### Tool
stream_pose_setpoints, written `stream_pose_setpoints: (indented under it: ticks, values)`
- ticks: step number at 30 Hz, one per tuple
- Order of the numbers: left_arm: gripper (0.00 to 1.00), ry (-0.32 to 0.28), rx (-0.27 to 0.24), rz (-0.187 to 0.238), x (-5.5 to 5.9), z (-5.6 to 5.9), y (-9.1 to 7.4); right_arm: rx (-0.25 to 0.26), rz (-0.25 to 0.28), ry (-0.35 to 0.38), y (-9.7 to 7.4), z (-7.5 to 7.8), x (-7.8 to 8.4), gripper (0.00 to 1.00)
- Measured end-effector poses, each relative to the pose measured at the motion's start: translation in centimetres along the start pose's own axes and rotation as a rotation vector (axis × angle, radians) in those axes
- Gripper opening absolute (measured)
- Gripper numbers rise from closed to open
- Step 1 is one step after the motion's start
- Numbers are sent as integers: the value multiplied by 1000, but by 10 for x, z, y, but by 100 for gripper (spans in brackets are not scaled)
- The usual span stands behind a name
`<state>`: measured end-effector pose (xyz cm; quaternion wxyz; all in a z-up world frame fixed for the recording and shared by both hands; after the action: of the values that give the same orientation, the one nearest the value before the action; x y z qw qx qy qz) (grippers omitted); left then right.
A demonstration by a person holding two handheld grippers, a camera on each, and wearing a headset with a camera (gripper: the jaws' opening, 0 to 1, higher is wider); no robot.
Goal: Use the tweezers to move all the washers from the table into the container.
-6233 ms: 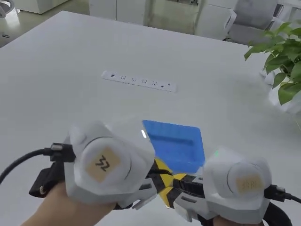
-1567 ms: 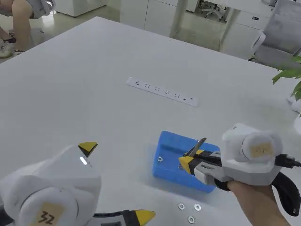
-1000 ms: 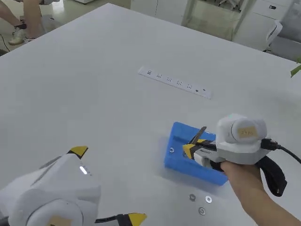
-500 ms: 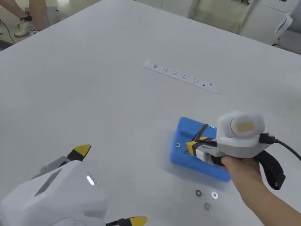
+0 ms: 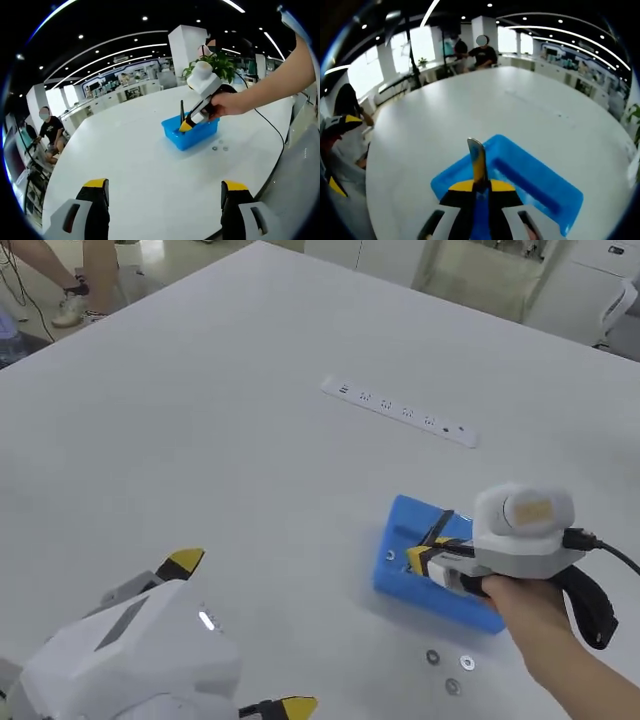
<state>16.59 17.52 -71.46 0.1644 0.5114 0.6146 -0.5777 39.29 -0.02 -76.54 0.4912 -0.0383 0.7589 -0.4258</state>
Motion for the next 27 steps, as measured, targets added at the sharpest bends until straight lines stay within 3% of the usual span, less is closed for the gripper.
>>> stream_pose_setpoints:
  ticks: [4,14,20,22,27]
  values:
    - [95,1,0,1,0,0,0,1,25,-8,-14,-1,-4,6]
    - [96,26,9,-19,1,3,2,-16,79,-37,-61,-20,-5,5]
    - [99,23,17,-22,1,4,3,-10,96,-14,-80,-30,9,6]
    - [99,10,8,10,-2,3,1,-3,91,-8,-83,-32,14,6]
    - [99,-2,4,4,-1,2,1,-14,79,38,-85,-38,30,6]
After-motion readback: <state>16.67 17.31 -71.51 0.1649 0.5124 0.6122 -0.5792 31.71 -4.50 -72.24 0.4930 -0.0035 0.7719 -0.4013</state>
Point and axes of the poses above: the centre of the closed fingertips' face, and the gripper's own axes: y roughly forward along the fingers, z roughly to its right, x roughly out of its underside, the point moved 9 cm from there along -y, roughly backward along the fingers, and after that the axes turned 7 degrees about y, right-handed, at the moved point
